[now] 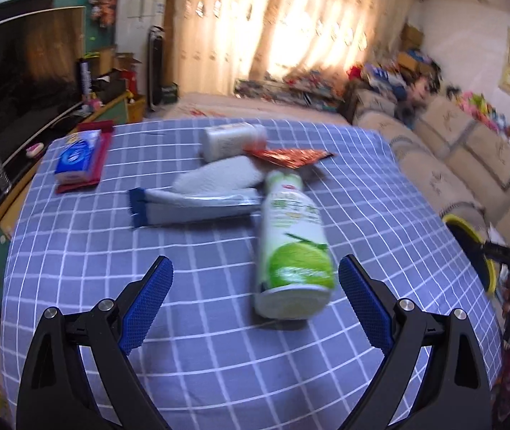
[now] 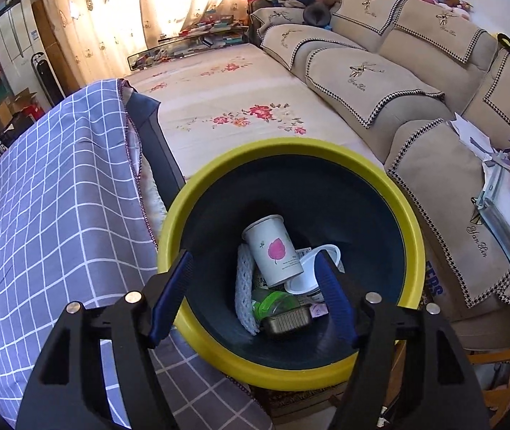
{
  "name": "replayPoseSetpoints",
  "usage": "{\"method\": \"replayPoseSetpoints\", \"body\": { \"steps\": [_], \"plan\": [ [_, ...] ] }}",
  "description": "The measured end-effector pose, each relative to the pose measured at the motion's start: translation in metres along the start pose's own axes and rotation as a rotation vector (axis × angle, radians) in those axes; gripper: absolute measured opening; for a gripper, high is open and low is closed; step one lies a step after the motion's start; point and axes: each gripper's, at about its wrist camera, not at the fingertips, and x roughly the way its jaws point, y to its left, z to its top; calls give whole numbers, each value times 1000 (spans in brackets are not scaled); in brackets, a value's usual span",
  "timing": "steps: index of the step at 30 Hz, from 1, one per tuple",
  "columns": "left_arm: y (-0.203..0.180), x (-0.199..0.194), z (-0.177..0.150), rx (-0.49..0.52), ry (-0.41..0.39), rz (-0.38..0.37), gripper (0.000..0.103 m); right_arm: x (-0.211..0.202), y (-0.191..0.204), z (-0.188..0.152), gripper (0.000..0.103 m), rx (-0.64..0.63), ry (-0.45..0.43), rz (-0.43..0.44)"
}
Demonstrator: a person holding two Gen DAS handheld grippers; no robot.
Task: Collect trash
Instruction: 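Grasp the coconut water bottle with the left gripper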
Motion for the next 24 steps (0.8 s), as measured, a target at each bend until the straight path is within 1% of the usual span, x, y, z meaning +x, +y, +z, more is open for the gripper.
{"method": "replayPoseSetpoints", "body": {
  "steps": [4, 6, 10, 12, 14, 17, 19, 20, 21, 24],
  "plan": [
    [-13, 17, 20, 36, 81, -10, 92, 0, -3, -1, 67, 7, 3, 16],
    [-19, 29, 27, 58, 128, -8, 84, 1, -6, -2, 67, 13, 5, 23],
    [-29, 59, 36, 86, 245, -7, 78, 2, -10, -3, 67, 21, 7, 37],
    [-31, 68, 37, 90, 282, -5, 75, 2, -10, -3, 67, 21, 7, 45],
    [-34, 75, 37, 97, 302, -2, 73, 2, -9, -3, 67, 21, 7, 52],
    [-38, 89, 40, 100, 348, 20, 66, 3, -10, -3, 67, 21, 8, 60],
    [-38, 98, 42, 95, 378, 34, 61, 3, -11, -4, 67, 23, 8, 66],
    [-38, 101, 44, 92, 389, 35, 55, 4, -12, -4, 67, 24, 10, 67],
    [-37, 104, 44, 88, 401, 34, 53, 4, -12, -5, 67, 25, 11, 68],
    [-37, 107, 43, 90, 411, 40, 51, 5, -15, -5, 68, 30, 13, 71]
  ]
}}
